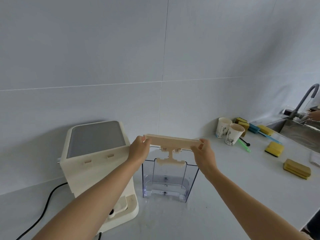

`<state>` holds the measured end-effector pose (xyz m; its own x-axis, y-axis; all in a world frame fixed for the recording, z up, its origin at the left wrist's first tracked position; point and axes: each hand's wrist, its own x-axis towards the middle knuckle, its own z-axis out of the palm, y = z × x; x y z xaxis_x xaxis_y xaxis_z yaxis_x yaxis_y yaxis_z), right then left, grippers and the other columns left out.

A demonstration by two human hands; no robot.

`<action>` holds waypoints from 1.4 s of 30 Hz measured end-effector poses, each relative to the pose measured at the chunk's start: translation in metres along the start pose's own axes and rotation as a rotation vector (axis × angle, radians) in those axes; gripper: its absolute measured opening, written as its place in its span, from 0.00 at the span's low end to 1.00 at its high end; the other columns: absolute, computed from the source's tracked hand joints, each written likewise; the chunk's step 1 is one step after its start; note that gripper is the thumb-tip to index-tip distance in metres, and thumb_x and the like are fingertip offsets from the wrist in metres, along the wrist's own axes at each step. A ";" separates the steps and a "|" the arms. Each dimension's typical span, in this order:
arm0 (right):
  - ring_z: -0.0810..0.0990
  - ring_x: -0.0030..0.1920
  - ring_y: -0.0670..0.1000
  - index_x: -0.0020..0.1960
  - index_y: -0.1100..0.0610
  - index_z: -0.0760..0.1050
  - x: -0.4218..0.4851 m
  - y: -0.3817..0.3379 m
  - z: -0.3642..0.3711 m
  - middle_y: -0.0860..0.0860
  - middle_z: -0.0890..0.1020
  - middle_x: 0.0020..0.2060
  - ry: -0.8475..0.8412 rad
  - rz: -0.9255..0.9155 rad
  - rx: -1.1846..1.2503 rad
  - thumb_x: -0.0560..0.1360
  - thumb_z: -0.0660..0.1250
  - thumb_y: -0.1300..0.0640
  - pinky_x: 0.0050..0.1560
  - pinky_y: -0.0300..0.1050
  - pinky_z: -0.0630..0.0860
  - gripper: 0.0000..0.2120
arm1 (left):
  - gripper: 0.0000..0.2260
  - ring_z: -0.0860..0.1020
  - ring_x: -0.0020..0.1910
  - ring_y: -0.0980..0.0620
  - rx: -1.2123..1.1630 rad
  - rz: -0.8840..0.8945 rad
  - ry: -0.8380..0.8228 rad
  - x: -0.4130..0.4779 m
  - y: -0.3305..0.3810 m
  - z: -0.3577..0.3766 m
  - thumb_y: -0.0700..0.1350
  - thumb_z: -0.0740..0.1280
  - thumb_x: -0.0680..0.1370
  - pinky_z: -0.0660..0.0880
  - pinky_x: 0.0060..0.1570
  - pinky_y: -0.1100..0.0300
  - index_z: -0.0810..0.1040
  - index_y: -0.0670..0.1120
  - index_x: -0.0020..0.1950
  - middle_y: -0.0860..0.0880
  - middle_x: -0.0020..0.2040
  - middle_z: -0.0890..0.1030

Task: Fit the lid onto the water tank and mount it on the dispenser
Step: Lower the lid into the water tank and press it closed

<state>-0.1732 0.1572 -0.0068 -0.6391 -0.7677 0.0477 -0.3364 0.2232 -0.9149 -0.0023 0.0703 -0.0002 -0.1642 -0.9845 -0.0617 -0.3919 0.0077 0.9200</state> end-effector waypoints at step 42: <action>0.69 0.61 0.59 0.72 0.61 0.46 0.005 0.011 0.011 0.62 0.63 0.69 -0.230 0.058 -0.161 0.75 0.57 0.50 0.54 0.49 0.67 0.32 | 0.35 0.67 0.59 0.45 -0.214 -0.414 -0.133 -0.033 -0.030 0.010 0.59 0.64 0.71 0.64 0.54 0.51 0.55 0.43 0.70 0.44 0.66 0.67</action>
<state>-0.1723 0.1487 -0.0211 -0.4929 -0.8629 -0.1115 -0.4215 0.3489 -0.8371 0.0054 0.1047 -0.0296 -0.1534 -0.8662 -0.4756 -0.2562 -0.4299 0.8657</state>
